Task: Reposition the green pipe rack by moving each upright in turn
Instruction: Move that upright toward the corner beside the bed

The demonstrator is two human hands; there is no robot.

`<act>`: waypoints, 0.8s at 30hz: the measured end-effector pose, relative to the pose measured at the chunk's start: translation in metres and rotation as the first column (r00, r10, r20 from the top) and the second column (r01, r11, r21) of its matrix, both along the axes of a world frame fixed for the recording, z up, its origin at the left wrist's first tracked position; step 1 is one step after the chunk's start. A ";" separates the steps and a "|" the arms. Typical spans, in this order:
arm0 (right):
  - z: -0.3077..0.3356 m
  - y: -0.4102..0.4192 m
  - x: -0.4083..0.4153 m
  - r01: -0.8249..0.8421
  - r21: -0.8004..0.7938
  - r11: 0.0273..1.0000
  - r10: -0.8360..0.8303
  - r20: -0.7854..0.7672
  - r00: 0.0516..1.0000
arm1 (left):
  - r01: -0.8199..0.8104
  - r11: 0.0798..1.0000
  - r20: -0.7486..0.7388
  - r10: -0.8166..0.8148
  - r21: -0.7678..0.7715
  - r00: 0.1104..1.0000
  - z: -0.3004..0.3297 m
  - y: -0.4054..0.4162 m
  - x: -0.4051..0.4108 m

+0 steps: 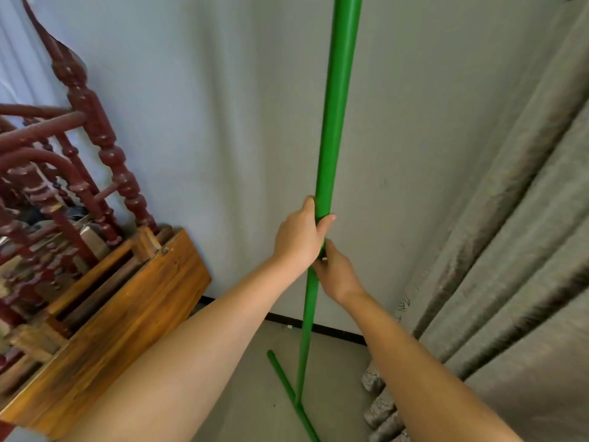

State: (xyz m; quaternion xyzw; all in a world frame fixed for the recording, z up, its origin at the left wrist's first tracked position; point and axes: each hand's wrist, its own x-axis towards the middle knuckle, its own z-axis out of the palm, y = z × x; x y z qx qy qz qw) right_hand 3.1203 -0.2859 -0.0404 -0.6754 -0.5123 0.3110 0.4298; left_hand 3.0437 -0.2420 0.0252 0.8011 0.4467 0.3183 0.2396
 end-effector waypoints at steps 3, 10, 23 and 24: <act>-0.004 0.008 0.025 0.027 -0.021 0.999 -0.027 -0.018 0.999 | 0.053 0.997 0.045 -0.051 -0.061 0.998 -0.003 0.006 0.024; -0.008 0.017 0.044 0.036 -0.051 0.998 -0.037 -0.009 0.999 | 0.070 0.994 0.064 -0.065 -0.085 0.996 -0.006 0.019 0.042; -0.002 -0.016 0.031 0.038 -0.012 0.999 -0.038 -0.013 0.999 | 0.233 0.949 0.129 -0.209 -0.214 0.969 -0.012 -0.008 -0.030; -0.001 -0.027 0.027 0.038 -0.001 0.999 -0.038 -0.002 0.999 | 0.236 0.949 0.120 -0.215 -0.209 0.969 -0.014 -0.015 -0.047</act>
